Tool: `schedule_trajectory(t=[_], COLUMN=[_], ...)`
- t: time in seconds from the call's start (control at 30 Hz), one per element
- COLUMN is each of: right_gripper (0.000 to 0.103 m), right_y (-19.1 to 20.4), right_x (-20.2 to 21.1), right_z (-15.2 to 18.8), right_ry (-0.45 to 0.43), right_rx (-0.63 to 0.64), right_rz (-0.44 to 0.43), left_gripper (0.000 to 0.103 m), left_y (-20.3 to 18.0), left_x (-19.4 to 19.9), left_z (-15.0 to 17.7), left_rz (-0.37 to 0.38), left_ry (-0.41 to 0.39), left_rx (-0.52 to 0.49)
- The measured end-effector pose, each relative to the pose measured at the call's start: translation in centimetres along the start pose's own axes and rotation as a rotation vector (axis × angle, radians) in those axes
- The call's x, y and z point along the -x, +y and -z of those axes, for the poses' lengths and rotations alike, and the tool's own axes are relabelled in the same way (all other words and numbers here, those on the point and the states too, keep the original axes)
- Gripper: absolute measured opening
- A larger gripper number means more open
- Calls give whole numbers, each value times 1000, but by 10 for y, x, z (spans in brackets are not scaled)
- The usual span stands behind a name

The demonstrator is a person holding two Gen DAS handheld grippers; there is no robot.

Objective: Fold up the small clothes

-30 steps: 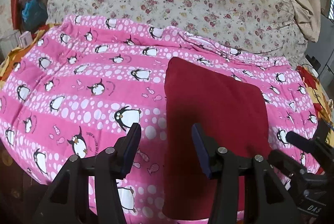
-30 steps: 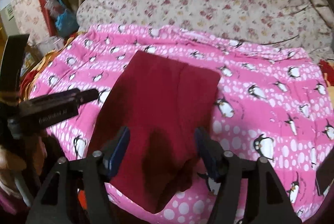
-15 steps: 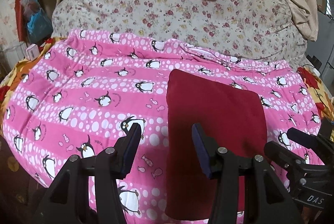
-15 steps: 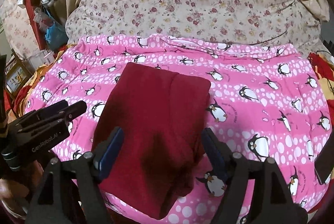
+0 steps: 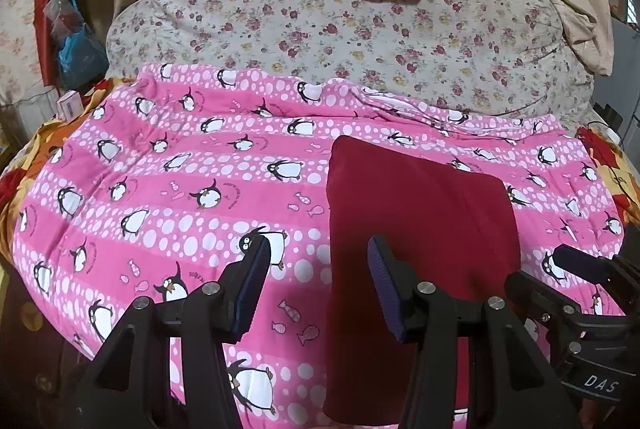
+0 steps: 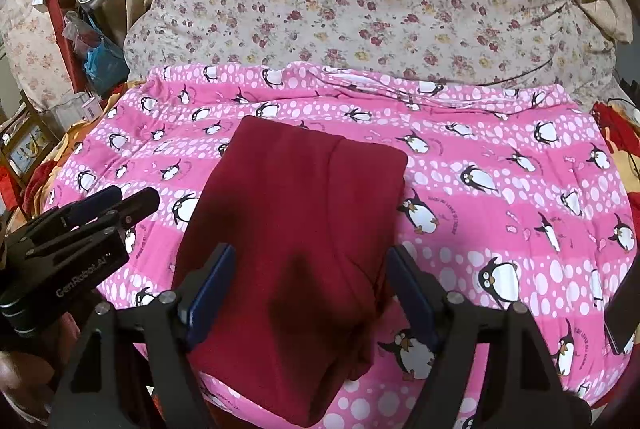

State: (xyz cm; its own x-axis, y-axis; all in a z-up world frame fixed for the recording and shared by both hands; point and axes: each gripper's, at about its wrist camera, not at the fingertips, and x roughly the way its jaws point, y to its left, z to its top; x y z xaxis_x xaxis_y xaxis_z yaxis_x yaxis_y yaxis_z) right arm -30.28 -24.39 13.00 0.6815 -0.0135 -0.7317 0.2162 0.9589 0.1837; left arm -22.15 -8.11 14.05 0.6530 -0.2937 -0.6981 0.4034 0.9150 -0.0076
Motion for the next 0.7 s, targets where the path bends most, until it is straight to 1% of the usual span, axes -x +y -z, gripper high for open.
schedule_trajectory(t=[0.7], right_gripper=[84], right_y=[-3], right_x=[-13], right_z=[3], right_ry=[27], right_rx=[-16], right_rz=[11], left_gripper=[30], left_y=[-2], left_x=[-6], left_z=[4], left_rz=[2], left_ry=[12], left_rx=[4])
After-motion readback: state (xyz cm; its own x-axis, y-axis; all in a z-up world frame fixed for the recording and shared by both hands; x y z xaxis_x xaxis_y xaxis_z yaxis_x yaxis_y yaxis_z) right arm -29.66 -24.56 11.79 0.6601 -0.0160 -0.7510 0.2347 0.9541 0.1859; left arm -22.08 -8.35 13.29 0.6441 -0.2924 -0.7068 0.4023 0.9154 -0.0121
